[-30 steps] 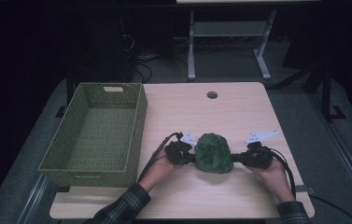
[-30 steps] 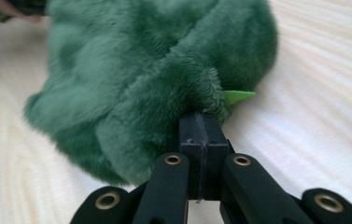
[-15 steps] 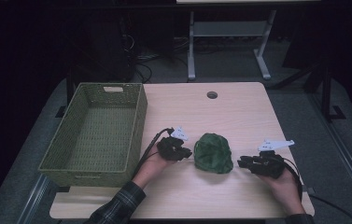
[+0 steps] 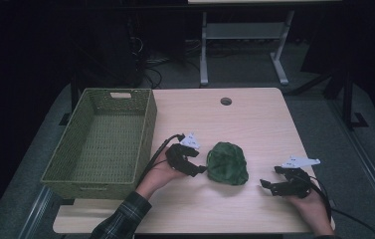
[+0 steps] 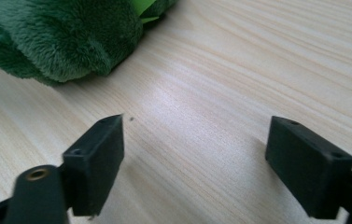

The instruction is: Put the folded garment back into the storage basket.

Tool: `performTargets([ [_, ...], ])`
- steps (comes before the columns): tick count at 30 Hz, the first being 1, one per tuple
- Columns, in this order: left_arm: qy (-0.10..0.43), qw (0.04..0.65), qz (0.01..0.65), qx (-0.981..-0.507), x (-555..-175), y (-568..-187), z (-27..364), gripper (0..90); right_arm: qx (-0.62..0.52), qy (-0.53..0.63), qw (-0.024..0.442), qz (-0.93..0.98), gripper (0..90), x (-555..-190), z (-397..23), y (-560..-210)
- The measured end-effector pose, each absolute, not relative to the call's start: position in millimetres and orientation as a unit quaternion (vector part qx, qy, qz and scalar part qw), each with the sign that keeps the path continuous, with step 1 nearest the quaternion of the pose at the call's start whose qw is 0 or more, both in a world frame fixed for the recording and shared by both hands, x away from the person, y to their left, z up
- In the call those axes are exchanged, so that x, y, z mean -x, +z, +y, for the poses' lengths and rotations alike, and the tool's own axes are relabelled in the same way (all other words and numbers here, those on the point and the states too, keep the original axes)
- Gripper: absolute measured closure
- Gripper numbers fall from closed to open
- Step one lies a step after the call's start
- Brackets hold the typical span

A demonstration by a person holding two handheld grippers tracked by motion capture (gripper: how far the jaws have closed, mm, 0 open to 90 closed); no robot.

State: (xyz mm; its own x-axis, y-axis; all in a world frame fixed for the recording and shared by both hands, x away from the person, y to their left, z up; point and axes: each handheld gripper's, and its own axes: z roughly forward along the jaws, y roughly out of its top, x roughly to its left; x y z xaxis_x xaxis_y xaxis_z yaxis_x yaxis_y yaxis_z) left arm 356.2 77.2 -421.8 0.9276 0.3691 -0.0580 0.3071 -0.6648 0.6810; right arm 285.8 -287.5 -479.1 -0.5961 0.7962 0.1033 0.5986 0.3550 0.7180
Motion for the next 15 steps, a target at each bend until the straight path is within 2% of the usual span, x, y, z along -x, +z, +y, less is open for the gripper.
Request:
performTargets([
  [3,0.049,0.354,0.168,-0.919,-355.5,-415.2,74.3,20.8,-0.423,0.375,0.144,0.812,13.8,-285.2,-287.9,-481.6],
  [6,0.049,0.357,0.155,-0.920,-353.6,-406.8,69.2,16.5,-0.414,0.362,0.159,0.820,13.5,-284.8,-285.2,-482.3],
  [9,0.053,0.353,0.133,-0.925,-354.5,-397.7,64.2,14.3,-0.412,0.358,0.160,0.823,10.7,-285.3,-284.0,-482.6],
  [15,0.050,0.343,0.109,-0.932,-364.4,-389.4,47.3,14.3,-0.413,0.357,0.160,0.823,10.4,-285.5,-284.1,-482.7],
])
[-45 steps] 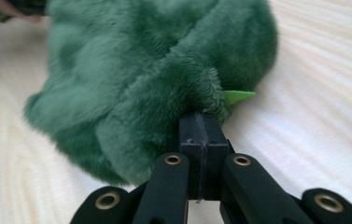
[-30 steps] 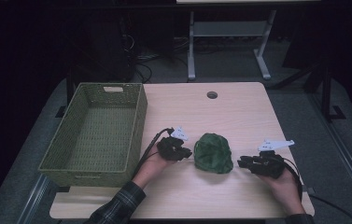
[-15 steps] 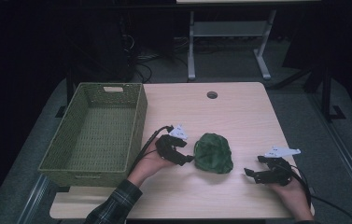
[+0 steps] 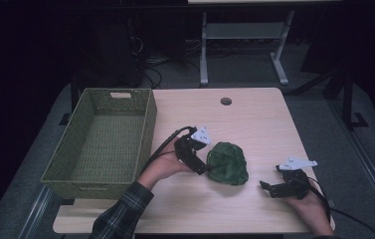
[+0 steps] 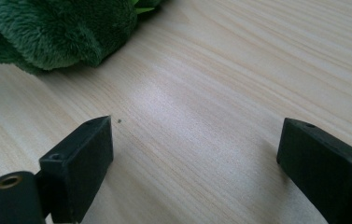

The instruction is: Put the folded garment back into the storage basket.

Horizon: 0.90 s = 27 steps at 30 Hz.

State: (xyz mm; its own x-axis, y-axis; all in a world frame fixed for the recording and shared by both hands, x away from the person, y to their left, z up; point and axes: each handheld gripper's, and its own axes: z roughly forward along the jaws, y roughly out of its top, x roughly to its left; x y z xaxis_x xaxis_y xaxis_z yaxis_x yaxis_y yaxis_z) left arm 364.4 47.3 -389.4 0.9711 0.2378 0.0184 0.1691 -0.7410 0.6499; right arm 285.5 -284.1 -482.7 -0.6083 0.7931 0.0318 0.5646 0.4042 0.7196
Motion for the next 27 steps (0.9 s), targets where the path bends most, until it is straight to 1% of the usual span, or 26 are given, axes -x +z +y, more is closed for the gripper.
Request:
performTargets([
  [5,0.033,0.326,0.088,-0.941,-372.2,-390.4,28.7,13.7,-0.414,0.357,0.160,0.822,10.4,-285.6,-284.1,-482.6],
  [11,0.018,0.295,0.059,-0.954,-376.5,-400.9,11.6,13.6,-0.419,0.355,0.160,0.820,10.5,-285.5,-284.1,-482.5],
  [18,0.005,0.271,0.052,-0.961,-376.0,-420.1,3.1,13.6,-0.420,0.354,0.161,0.820,10.4,-285.4,-284.3,-482.5],
  [21,0.004,0.265,0.051,-0.963,-374.7,-426.4,1.7,13.6,-0.420,0.354,0.161,0.820,10.5,-285.4,-284.3,-482.5],
  [27,0.020,0.240,0.046,-0.969,-369.4,-438.5,-4.3,12.9,-0.421,0.354,0.160,0.820,10.5,-285.4,-284.2,-482.5],
])
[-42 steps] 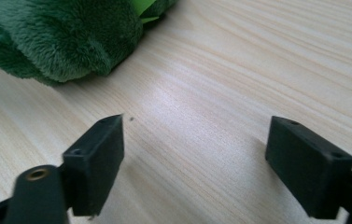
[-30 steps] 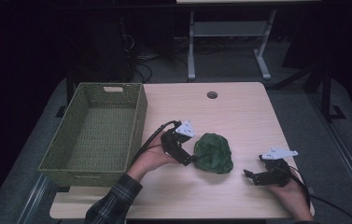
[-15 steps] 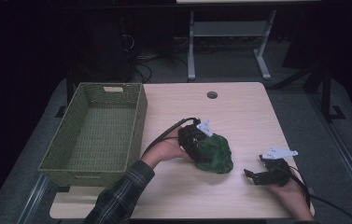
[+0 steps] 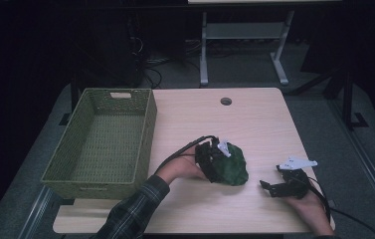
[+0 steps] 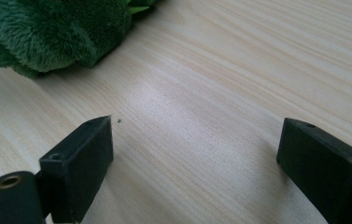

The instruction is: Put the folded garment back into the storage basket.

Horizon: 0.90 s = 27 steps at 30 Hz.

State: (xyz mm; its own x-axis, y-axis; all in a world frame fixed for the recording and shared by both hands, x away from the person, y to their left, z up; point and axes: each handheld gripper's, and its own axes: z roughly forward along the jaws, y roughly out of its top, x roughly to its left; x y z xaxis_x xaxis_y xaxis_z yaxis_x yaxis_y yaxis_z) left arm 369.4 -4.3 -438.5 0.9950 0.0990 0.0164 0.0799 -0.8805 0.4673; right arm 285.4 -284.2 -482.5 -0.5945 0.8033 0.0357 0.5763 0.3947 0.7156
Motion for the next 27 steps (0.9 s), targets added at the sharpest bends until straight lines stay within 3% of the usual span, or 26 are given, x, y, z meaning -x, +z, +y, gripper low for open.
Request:
performTargets([
  [11,0.044,0.205,0.039,-0.977,-364.9,-449.1,-8.6,16.6,-0.419,0.355,0.163,0.820,10.5,-285.8,-284.4,-482.6],
  [15,0.045,0.211,0.045,-0.975,-367.8,-447.3,-6.1,25.7,-0.420,0.355,0.163,0.819,10.5,-285.8,-284.3,-482.7],
  [22,0.035,0.226,0.061,-0.972,-373.0,-441.4,-0.3,52.0,-0.420,0.355,0.163,0.820,10.5,-285.8,-284.4,-482.6],
  [27,0.030,0.241,0.071,-0.967,-374.7,-436.3,4.0,59.9,-0.420,0.355,0.163,0.819,10.5,-285.9,-284.4,-482.6],
])
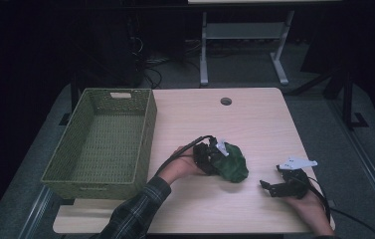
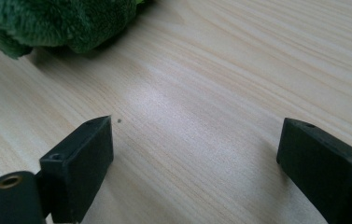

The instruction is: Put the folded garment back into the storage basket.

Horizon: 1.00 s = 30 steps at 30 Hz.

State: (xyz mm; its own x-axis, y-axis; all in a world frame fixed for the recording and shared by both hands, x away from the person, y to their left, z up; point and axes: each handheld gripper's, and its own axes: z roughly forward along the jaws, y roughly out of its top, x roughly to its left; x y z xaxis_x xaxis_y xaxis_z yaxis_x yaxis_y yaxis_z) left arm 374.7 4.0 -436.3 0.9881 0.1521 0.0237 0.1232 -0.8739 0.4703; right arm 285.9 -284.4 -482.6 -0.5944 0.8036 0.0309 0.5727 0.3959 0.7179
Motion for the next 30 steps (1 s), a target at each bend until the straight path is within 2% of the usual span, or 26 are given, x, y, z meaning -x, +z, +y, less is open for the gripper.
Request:
performTargets([
  [4,0.024,0.264,0.086,-0.960,-374.8,-430.7,7.4,62.4,-0.419,0.355,0.163,0.820,10.6,-285.9,-284.6,-482.6],
  [15,0.014,0.312,0.119,-0.943,-373.0,-391.2,27.9,62.1,-0.421,0.354,0.164,0.819,10.6,-286.0,-284.5,-482.6],
  [30,0.051,0.334,0.138,-0.931,-366.5,-334.6,75.7,61.6,-0.422,0.354,0.164,0.818,10.6,-286.0,-284.5,-482.7],
])
